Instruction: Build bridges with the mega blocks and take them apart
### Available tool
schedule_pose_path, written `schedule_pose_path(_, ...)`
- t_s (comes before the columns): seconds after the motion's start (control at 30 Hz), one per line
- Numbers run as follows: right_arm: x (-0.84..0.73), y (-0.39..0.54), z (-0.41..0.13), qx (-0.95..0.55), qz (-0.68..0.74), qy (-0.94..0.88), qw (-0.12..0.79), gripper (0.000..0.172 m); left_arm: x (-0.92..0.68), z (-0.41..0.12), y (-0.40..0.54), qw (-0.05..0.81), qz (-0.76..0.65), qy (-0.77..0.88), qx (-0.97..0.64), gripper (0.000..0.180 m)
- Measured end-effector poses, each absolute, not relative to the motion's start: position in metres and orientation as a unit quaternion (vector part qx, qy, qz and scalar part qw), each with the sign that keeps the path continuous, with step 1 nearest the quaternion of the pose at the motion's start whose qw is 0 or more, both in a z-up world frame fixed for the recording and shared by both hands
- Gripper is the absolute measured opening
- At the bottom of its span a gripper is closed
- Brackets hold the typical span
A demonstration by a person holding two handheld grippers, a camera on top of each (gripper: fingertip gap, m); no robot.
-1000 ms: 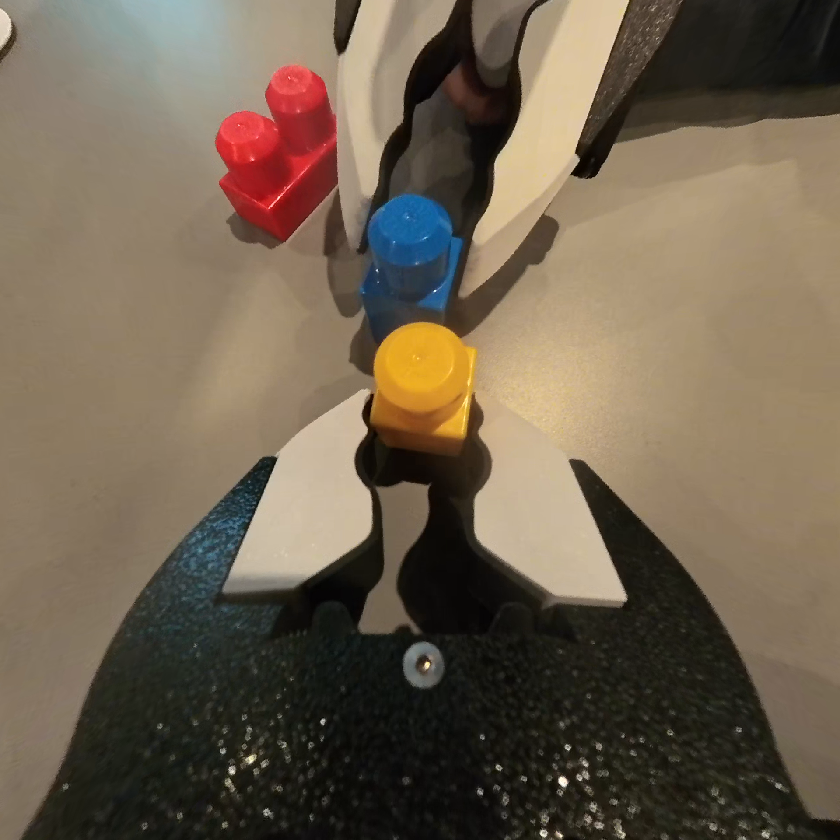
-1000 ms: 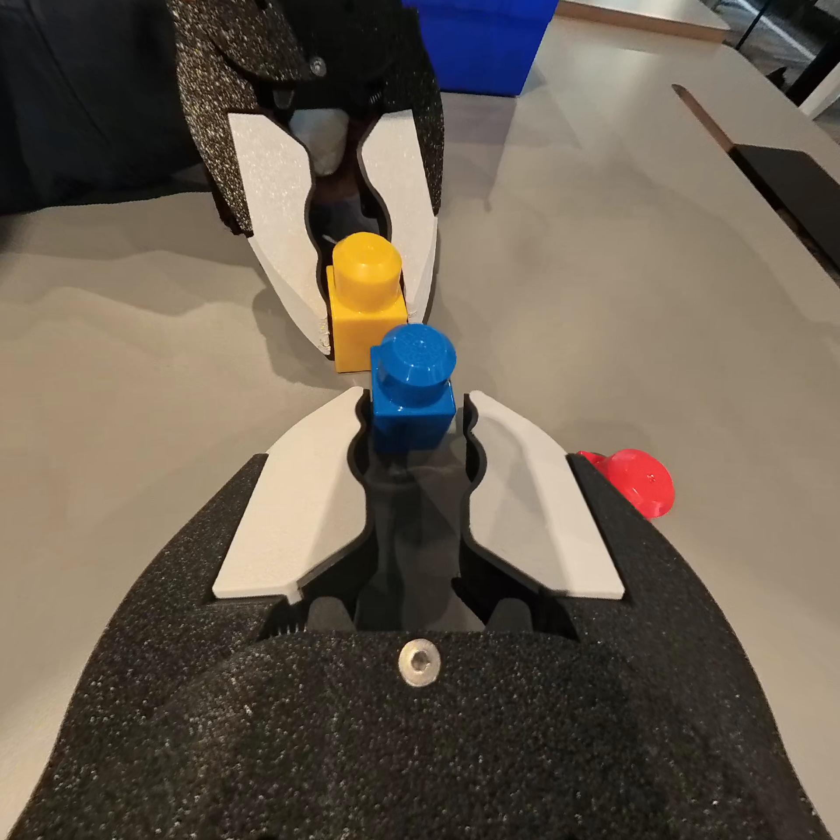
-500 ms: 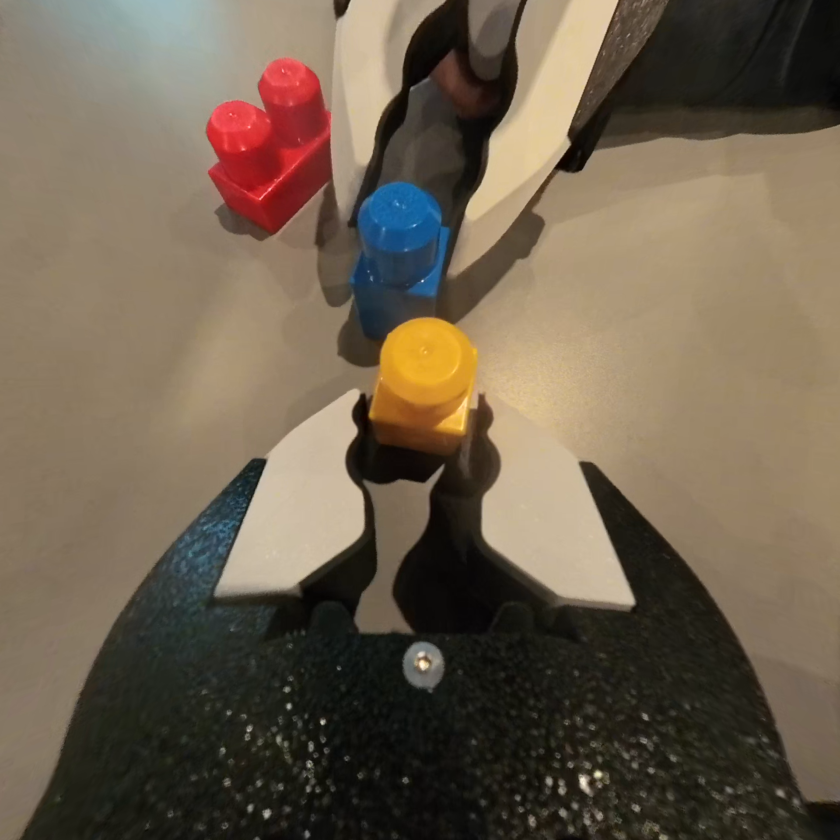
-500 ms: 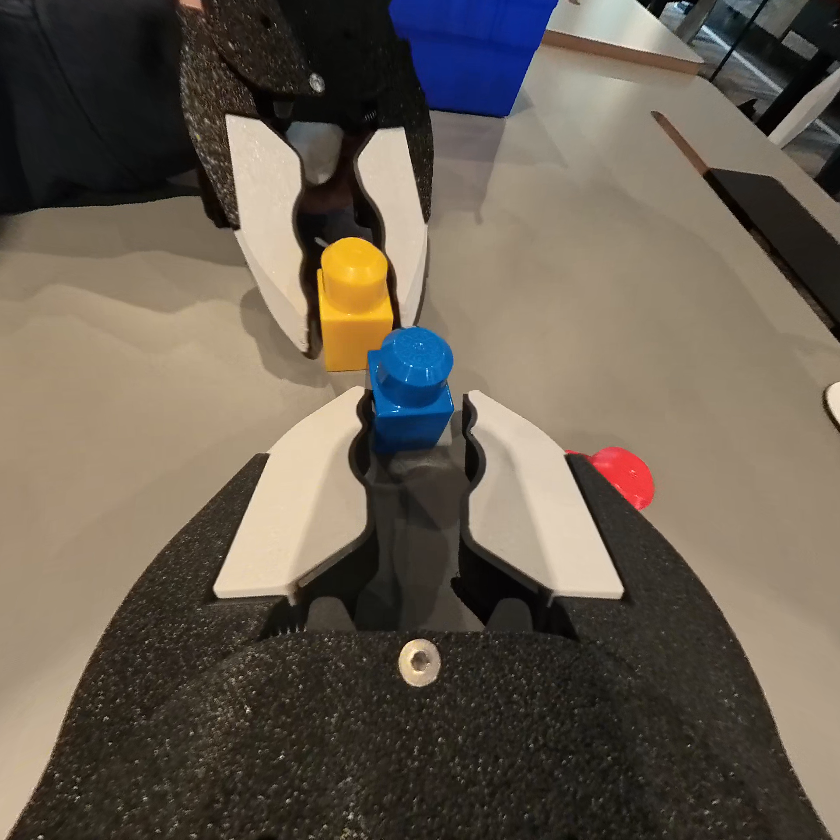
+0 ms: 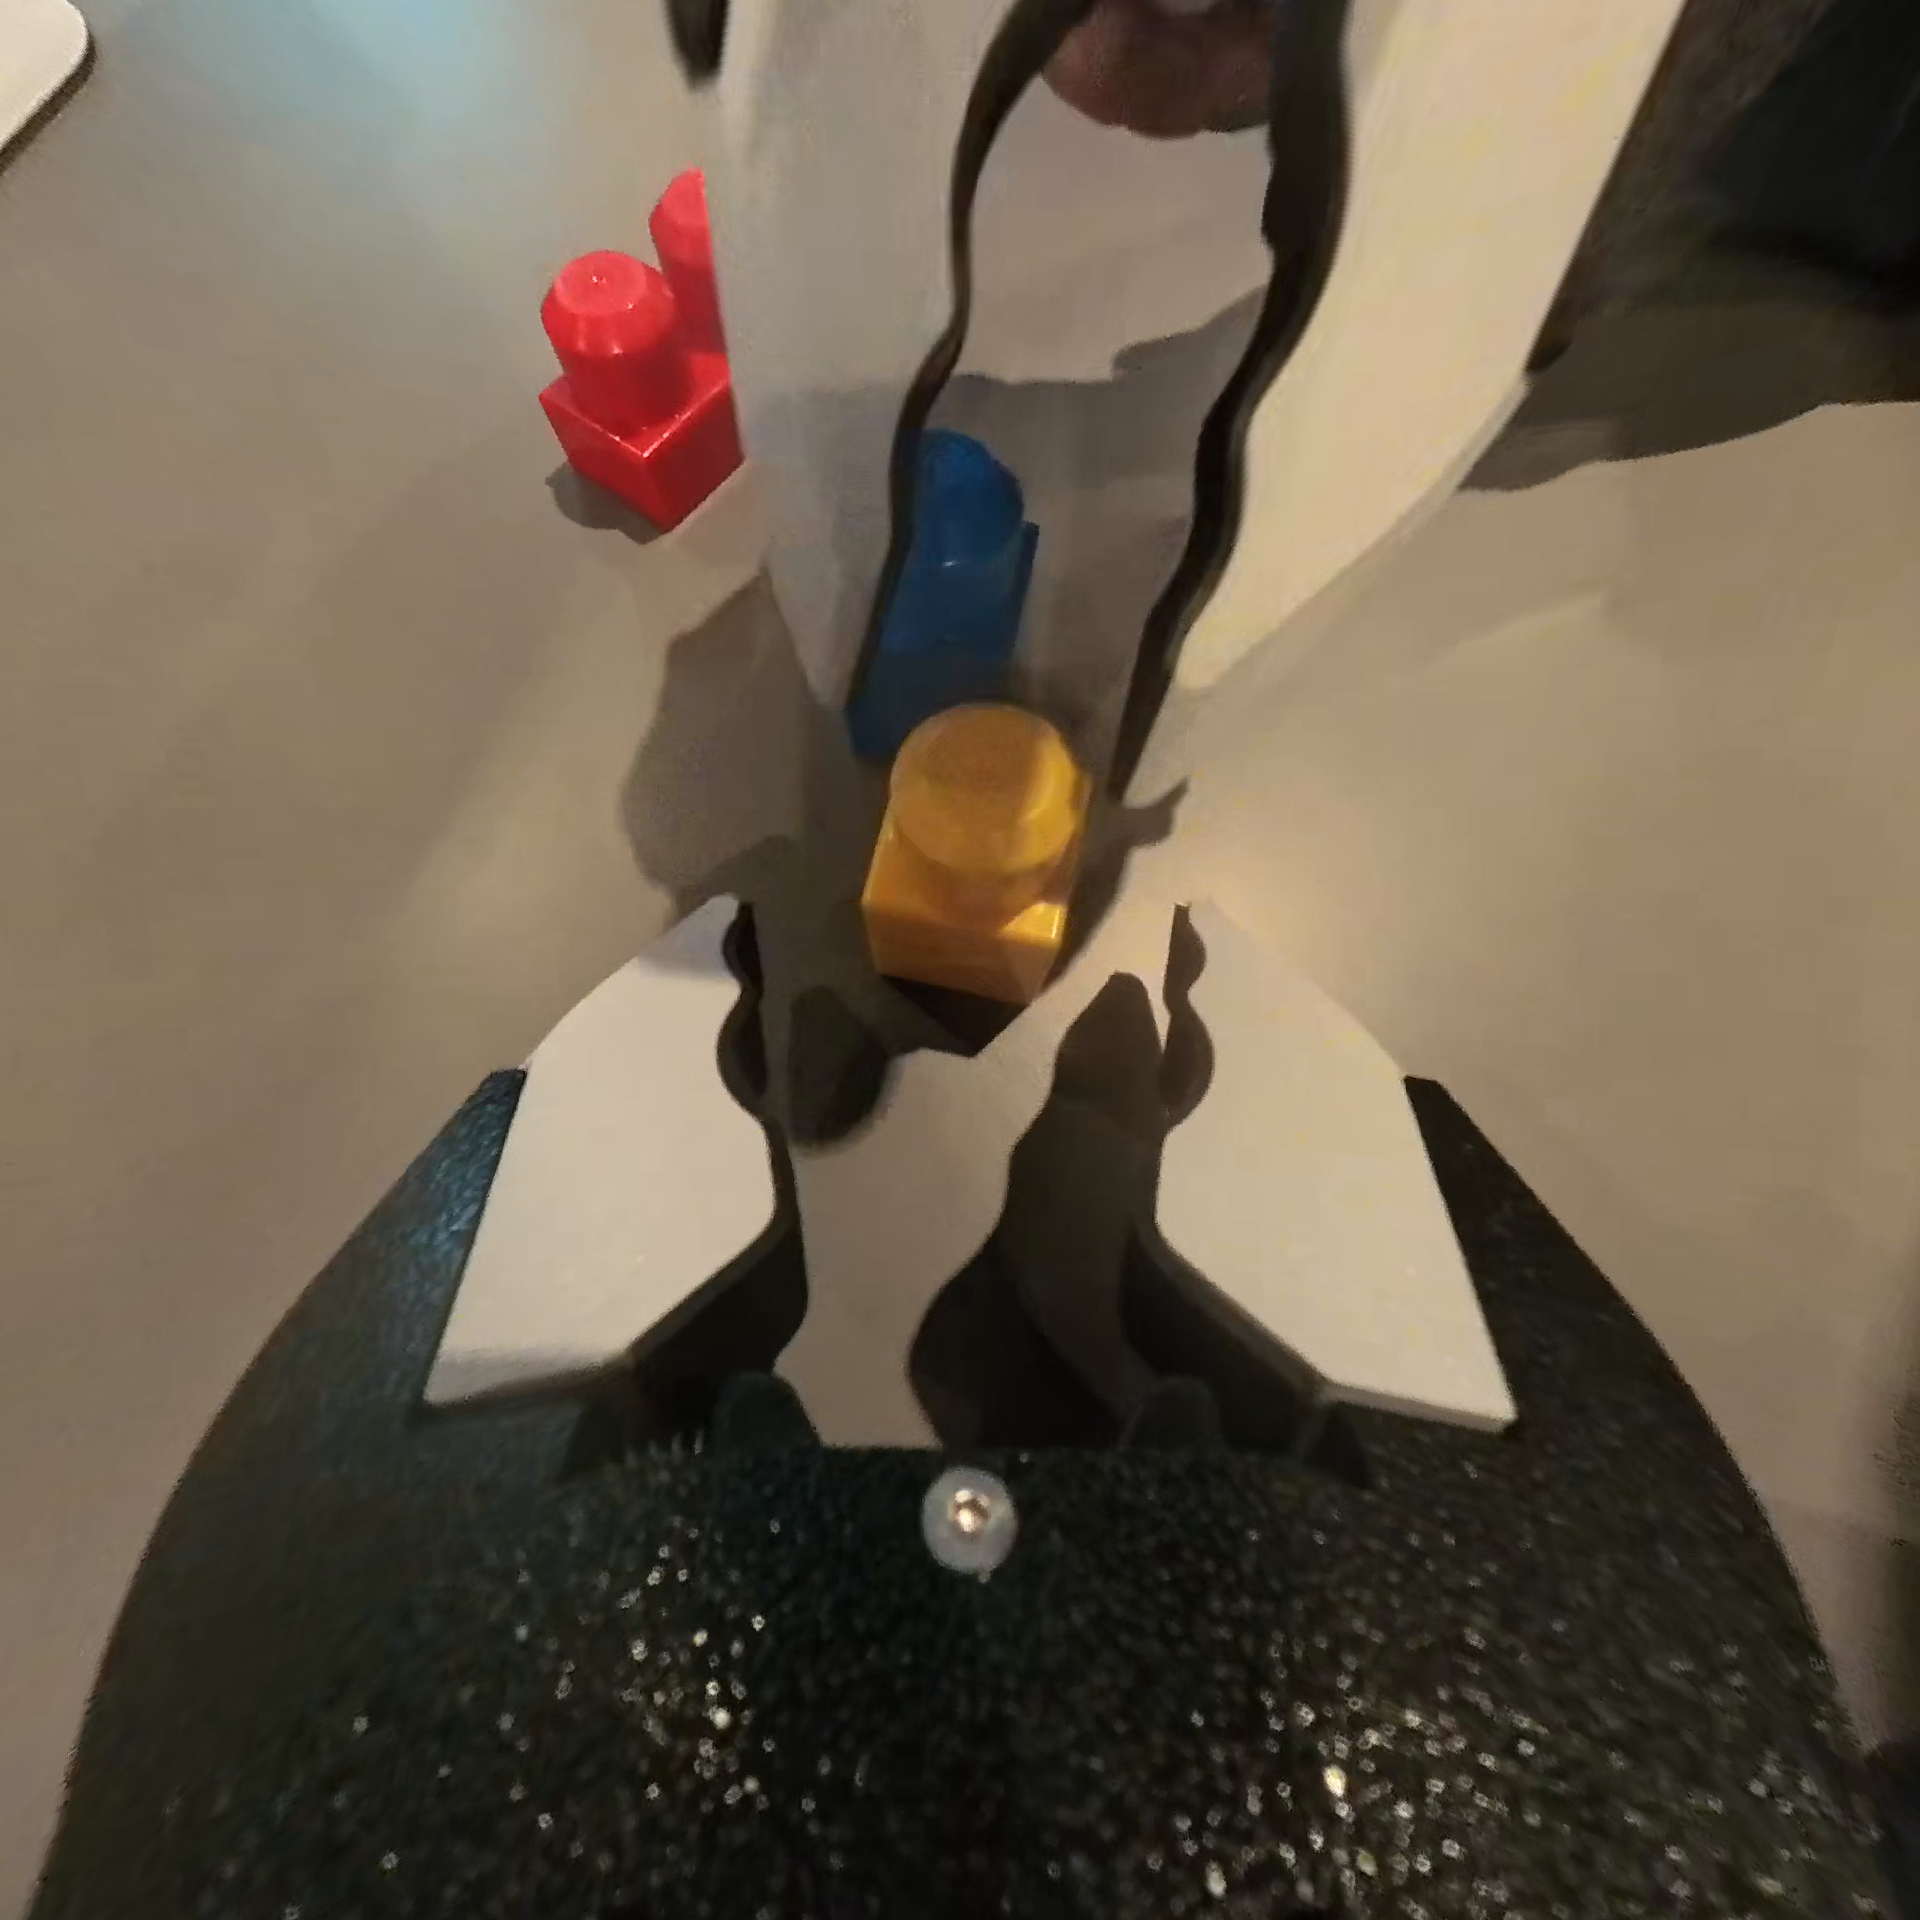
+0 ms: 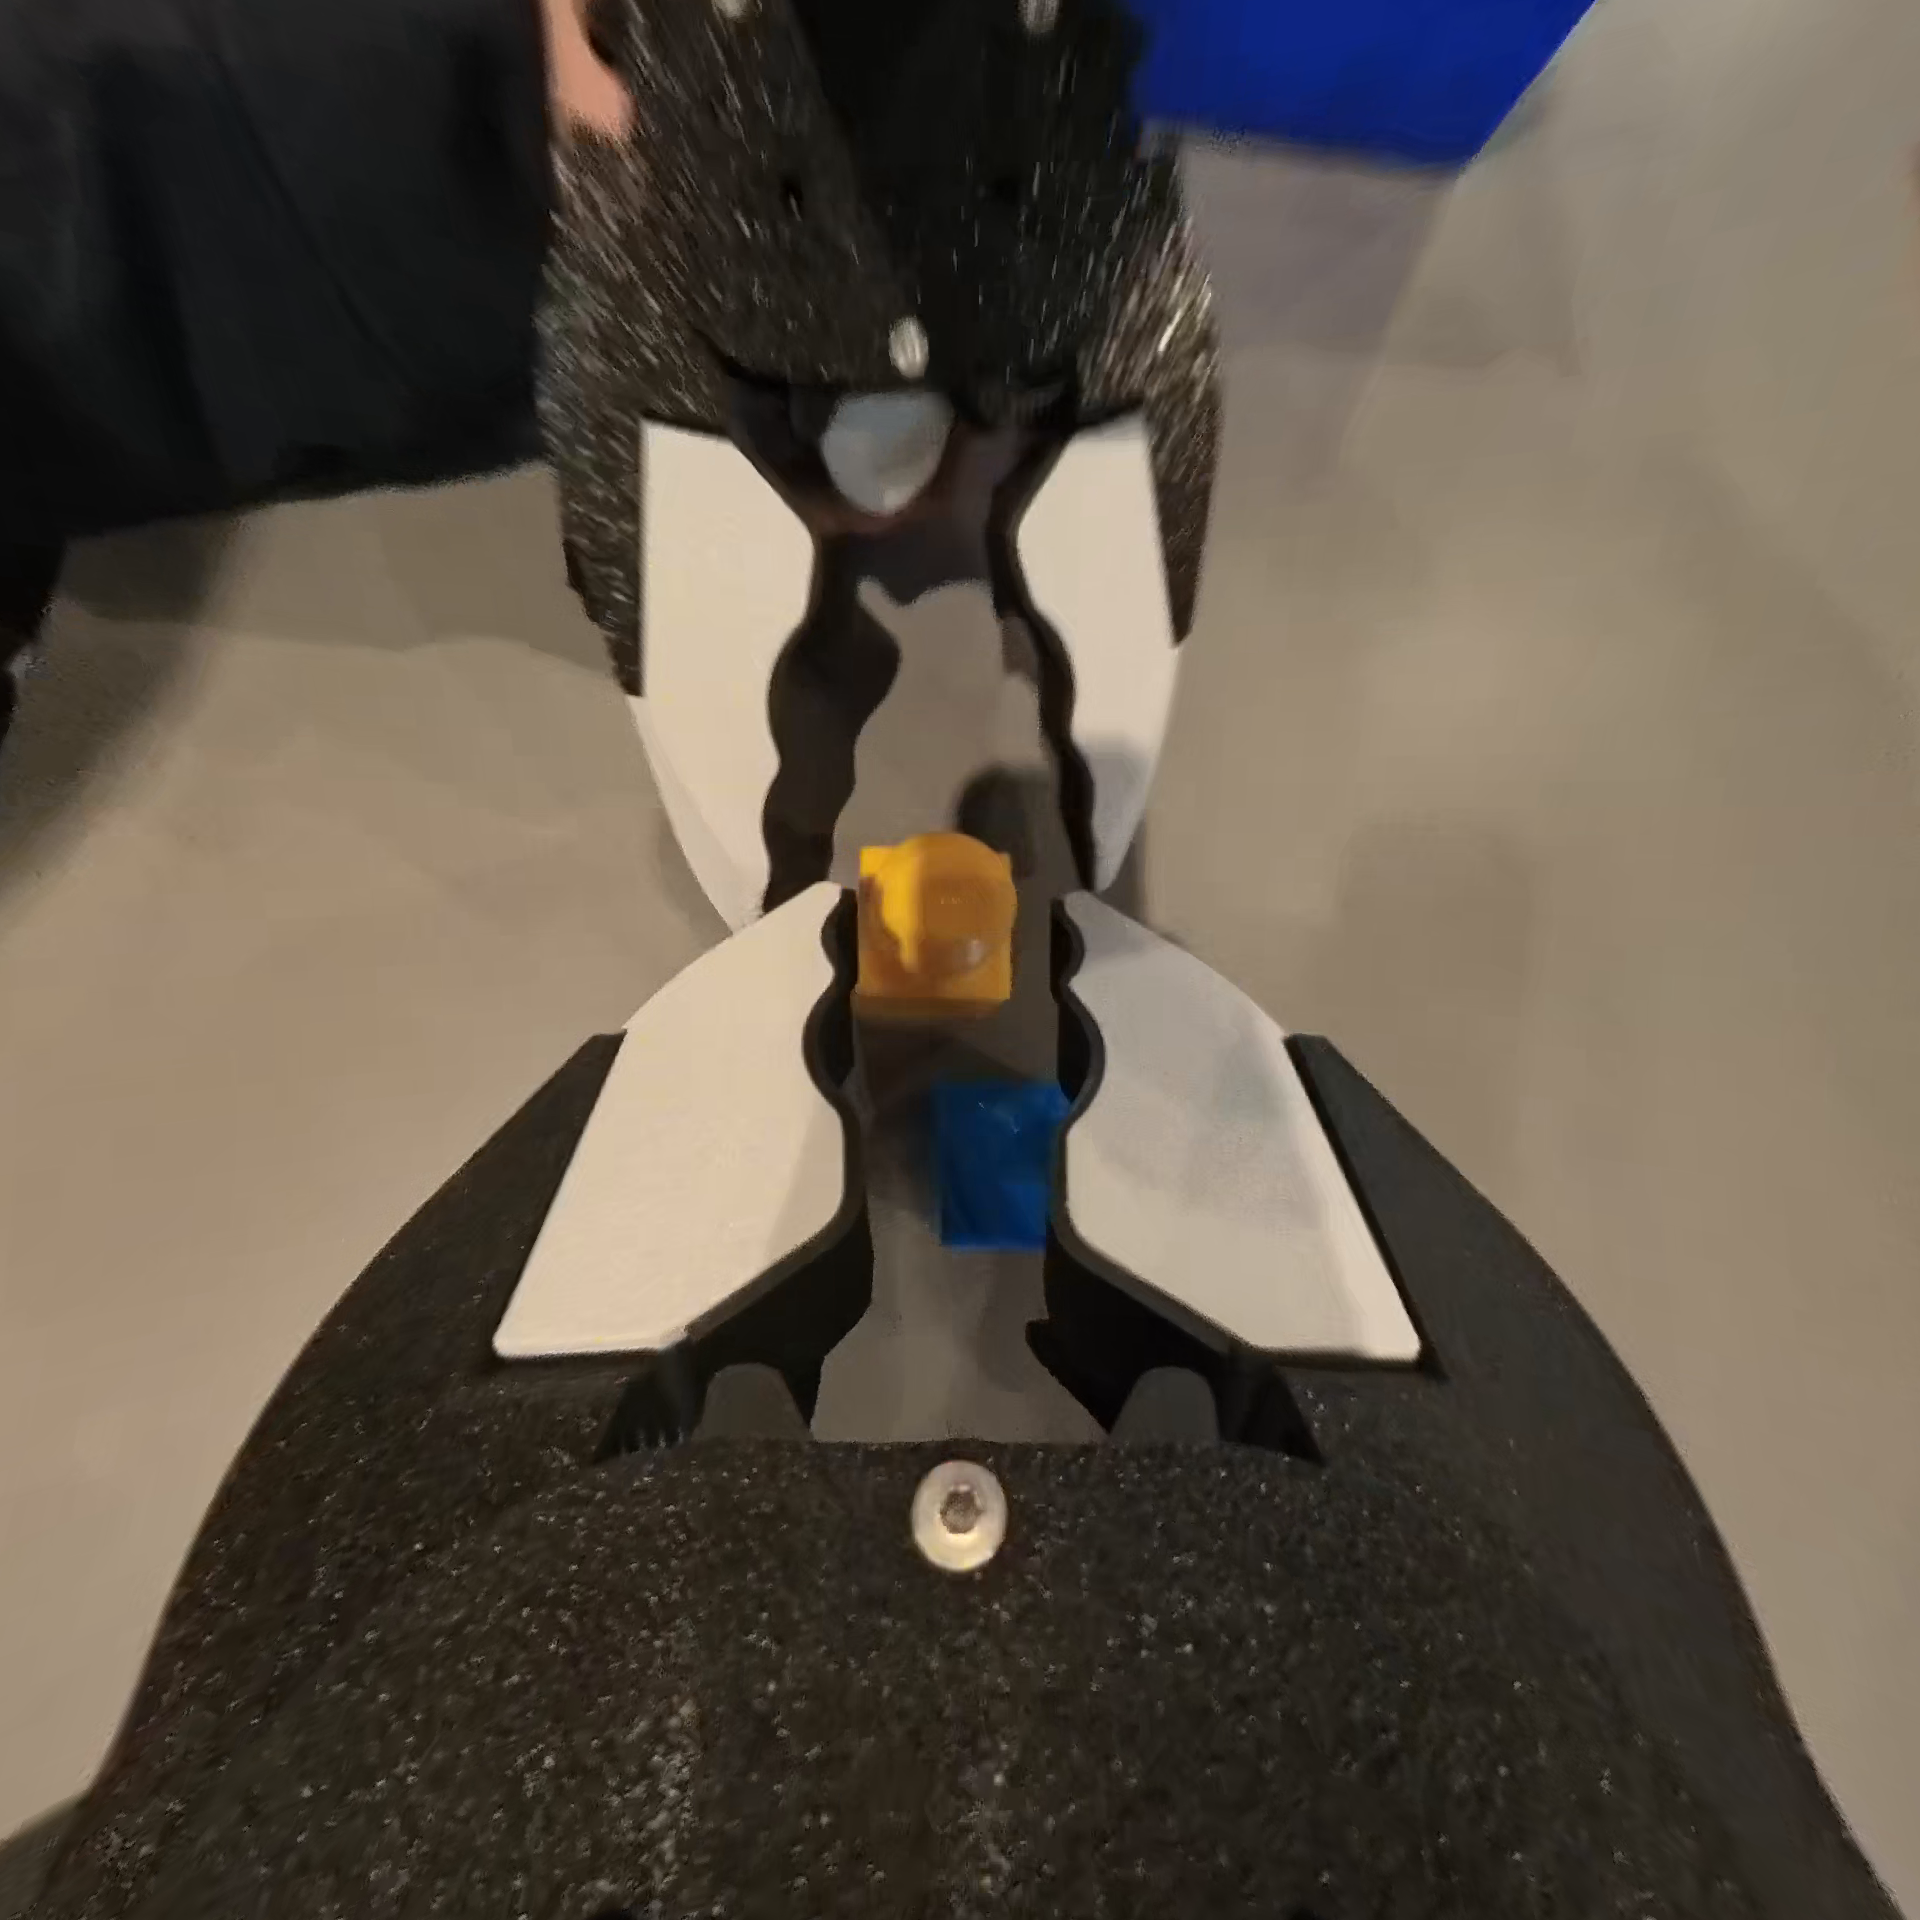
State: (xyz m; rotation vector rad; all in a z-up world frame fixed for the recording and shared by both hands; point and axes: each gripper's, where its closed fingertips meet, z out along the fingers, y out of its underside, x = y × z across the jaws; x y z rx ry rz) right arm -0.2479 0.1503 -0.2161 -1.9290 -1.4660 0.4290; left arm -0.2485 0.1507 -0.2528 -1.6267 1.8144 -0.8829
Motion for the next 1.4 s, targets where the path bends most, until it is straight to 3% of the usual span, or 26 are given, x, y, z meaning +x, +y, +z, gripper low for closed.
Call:
schedule_pose_path(0.03,-0.249,0.151,-0.222,-0.746,0.16,-0.565,0.314,0.035,-0.249,-0.253,0.151,0.27,-0.327,0.674,-0.605,0.076)
schedule_pose_path(0.23,-0.257,0.15,-0.232,-0.752,0.172,-0.57,0.283,0.029,-0.249,-0.252,0.148,0.263,-0.341,0.67,-0.605,0.082)
schedule_pose_path(0.37,-0.264,0.151,-0.219,-0.725,0.192,-0.578,0.323,0.029,-0.242,-0.247,0.142,0.27,-0.364,0.671,-0.587,0.082)
schedule_pose_path(0.57,-0.272,0.145,-0.184,-0.676,0.233,-0.578,0.392,0.029,-0.229,-0.231,0.133,0.289,-0.415,0.661,-0.554,0.072)
schedule_pose_path(0.7,-0.274,0.143,-0.182,-0.672,0.232,-0.583,0.394,0.029,-0.225,-0.221,0.129,0.307,-0.431,0.658,-0.536,0.062)
schedule_pose_path(1.03,-0.274,0.145,-0.175,-0.664,0.249,-0.571,0.415,0.03,-0.225,-0.213,0.132,0.323,-0.437,0.653,-0.527,0.058)
schedule_pose_path(1.17,-0.239,0.16,-0.165,-0.686,0.217,-0.523,0.458,0.042,-0.23,-0.202,0.141,0.354,-0.447,0.634,-0.522,0.049)
schedule_pose_path(1.4,-0.185,0.148,-0.223,-0.758,0.231,-0.453,0.408,0.051,-0.237,-0.189,0.145,0.363,-0.479,0.61,-0.516,0.049)
